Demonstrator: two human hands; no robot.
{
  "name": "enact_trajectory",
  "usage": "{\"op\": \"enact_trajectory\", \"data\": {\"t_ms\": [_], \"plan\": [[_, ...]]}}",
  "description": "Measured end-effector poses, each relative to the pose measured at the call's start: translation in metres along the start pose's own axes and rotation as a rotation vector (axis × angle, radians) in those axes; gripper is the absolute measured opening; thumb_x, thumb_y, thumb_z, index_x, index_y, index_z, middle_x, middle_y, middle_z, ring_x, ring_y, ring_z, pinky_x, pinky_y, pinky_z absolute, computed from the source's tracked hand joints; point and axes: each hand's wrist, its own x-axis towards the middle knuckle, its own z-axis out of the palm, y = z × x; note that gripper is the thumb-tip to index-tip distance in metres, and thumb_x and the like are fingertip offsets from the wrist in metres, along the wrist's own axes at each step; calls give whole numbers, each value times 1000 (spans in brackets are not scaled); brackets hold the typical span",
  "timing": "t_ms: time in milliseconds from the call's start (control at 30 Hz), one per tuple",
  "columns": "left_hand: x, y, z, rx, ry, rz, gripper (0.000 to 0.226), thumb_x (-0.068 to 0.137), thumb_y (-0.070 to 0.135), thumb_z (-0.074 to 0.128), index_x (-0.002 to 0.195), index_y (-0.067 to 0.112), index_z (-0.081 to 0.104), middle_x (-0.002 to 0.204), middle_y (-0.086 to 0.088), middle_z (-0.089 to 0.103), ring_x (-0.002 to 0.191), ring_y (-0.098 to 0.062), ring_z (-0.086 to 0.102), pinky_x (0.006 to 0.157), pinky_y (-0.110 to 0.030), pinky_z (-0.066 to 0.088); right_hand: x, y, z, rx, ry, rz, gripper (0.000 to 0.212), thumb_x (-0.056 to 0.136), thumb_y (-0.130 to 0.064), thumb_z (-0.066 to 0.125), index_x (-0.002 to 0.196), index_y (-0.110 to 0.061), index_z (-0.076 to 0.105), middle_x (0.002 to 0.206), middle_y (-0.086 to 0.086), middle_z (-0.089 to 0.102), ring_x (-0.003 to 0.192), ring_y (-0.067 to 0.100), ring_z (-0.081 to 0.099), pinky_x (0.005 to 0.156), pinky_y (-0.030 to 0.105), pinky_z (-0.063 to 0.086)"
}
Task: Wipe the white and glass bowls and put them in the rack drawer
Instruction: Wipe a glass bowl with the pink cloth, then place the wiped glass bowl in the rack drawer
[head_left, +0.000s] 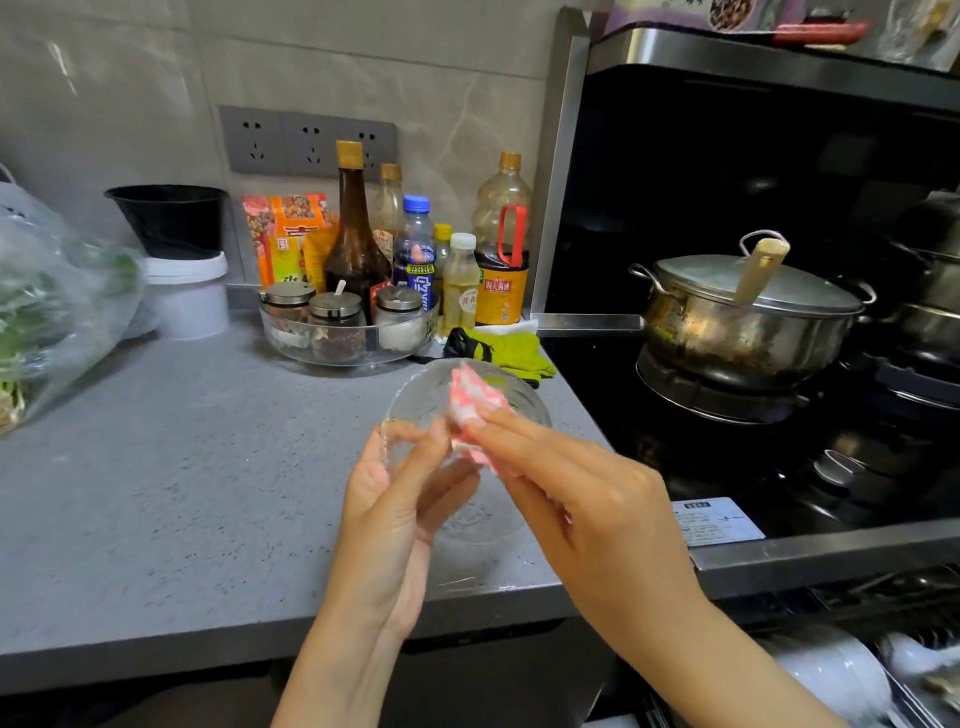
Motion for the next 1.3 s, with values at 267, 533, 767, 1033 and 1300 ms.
{"op": "enact_trajectory", "data": {"t_ms": [267,533,767,1033,1300], "plan": [[14,2,-4,24,57,61,27,64,23,70,79,19,47,83,-3,76,64,-11,71,54,-16,54,-3,19,2,73,-96,40,25,96,-19,54,116,-18,69,113,-12,69,90,3,68,66,27,57],[28,3,-22,-70,154,65,21,70,20,66,83,17,51,79,1,75,64,-8,70,51,-14,53,-19,68,-3,383,-101,422,38,87,7,61,109,-23,67,83,-12,72,61,9,62,62,6,46],[22,-7,-34,-23,177,27,38,57,26,74,85,16,52,82,-1,75,66,-10,71,53,-14,54,-67,132,15,136,-636,499,31,94,-26,57,124,-29,63,139,-22,48,129,-9,41,108,23,37],[15,-19,-24,-4,87,-23,34,58,25,74,81,17,50,87,-5,75,66,-12,71,51,-15,54,-63,113,-1,369,-445,667,32,95,-45,47,126,-40,54,135,-23,51,129,-12,38,110,14,30],[-8,-79,35,-92,-127,-236,19,68,17,64,82,17,51,74,2,72,59,-7,68,49,-15,52,-94,113,-71,976,-298,987,62,85,-53,60,137,-20,49,131,4,61,120,22,59,95,28,50]]}}
